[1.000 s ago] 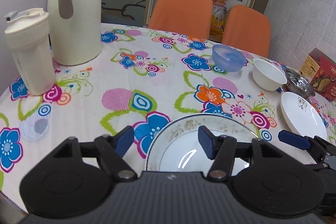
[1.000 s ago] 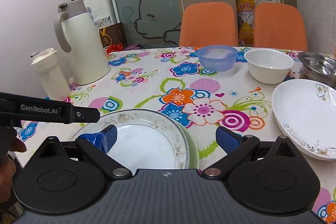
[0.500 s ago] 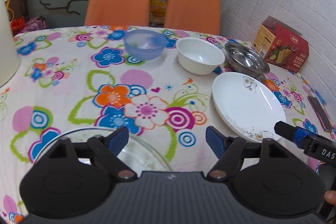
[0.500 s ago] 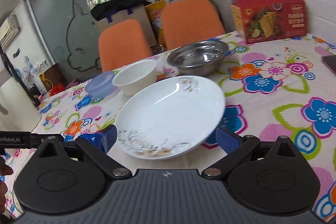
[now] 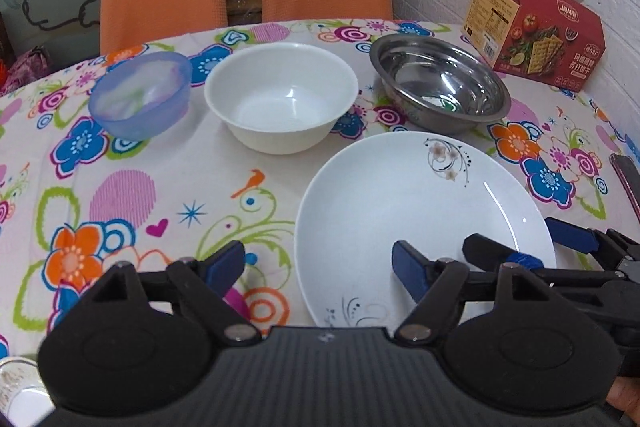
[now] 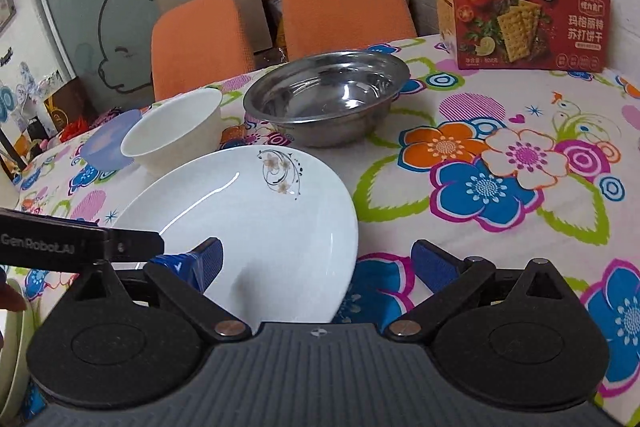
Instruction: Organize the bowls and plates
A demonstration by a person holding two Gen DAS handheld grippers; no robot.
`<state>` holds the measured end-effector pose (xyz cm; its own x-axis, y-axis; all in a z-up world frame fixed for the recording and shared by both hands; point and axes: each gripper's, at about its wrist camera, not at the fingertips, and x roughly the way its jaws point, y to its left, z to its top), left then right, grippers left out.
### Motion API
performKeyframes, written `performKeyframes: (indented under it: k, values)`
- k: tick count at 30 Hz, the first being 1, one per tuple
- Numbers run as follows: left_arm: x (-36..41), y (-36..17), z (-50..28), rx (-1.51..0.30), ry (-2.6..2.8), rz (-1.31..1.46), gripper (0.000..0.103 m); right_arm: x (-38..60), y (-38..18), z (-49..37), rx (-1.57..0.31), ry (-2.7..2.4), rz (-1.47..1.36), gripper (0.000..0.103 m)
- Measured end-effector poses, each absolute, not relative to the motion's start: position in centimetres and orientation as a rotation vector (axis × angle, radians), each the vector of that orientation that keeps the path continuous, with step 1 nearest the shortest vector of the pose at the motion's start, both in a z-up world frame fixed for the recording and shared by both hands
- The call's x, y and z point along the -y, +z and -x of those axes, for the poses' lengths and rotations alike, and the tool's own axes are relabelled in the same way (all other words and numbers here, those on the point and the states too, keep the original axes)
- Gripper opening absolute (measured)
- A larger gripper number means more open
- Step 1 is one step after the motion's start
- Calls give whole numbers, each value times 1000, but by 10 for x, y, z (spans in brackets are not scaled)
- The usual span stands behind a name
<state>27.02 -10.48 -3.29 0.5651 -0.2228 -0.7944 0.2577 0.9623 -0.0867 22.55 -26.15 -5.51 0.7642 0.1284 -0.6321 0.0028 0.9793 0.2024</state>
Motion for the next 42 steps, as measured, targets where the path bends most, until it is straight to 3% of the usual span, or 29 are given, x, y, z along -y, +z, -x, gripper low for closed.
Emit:
performKeyframes:
  k: [13,17,19,26,42]
  values:
    - [114,-48,-292,-956,-309,-25,76,226,-63,-230,-677,84,-36,91]
    - [118,-48,-290,-939,-314,-31,73,220,-62,-230,-677,88,-38,91]
    - [121,-46,-286,-931,-347,-37,60,220,-62,-229,-677,87,-45,91]
    - [116,-41,-272,-954,-339,-24,53,216,-58,-208,-677,78,-125,91]
    - [66,-5,-207,-885,-334,46,52,178,-23,-152,-627,92,-158,91]
